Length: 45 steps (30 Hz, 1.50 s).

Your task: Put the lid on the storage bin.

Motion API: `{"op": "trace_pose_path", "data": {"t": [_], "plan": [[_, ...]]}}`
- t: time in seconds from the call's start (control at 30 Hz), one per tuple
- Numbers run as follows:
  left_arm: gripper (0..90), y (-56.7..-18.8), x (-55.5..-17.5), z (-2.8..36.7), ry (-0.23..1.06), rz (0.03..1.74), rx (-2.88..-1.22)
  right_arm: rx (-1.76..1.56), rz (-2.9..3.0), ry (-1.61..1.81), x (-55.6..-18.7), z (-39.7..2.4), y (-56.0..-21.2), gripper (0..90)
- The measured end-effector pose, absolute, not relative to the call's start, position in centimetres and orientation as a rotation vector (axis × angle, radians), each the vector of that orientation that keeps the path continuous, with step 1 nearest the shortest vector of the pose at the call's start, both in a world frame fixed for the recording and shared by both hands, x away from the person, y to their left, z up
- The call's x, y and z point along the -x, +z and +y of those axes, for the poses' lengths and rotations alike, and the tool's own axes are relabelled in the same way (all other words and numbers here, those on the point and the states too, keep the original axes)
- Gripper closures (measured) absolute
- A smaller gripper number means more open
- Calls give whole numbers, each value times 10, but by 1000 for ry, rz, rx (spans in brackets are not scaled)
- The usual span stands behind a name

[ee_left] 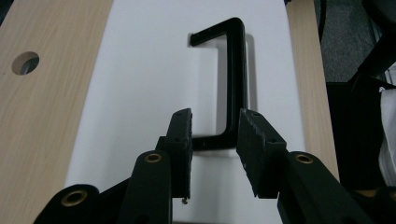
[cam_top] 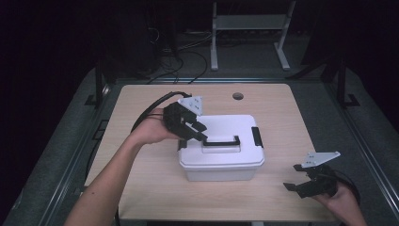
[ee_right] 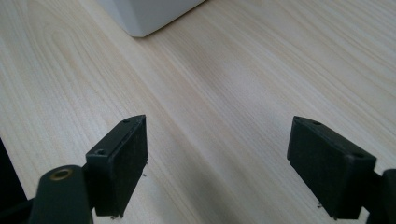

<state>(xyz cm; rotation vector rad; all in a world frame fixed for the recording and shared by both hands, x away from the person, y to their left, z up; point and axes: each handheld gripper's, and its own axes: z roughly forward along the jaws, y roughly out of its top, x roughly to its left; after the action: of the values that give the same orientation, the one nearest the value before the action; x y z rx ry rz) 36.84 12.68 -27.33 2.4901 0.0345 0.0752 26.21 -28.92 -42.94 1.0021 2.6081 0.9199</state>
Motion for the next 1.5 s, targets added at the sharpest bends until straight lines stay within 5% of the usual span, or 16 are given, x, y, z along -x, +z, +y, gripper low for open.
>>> {"op": "trace_pose_path", "data": {"t": [1.5], "plan": [[590, -317, -337, 251, 91, 256, -2397, -1027, 2611, 910, -264, -288, -433, 193]]}}
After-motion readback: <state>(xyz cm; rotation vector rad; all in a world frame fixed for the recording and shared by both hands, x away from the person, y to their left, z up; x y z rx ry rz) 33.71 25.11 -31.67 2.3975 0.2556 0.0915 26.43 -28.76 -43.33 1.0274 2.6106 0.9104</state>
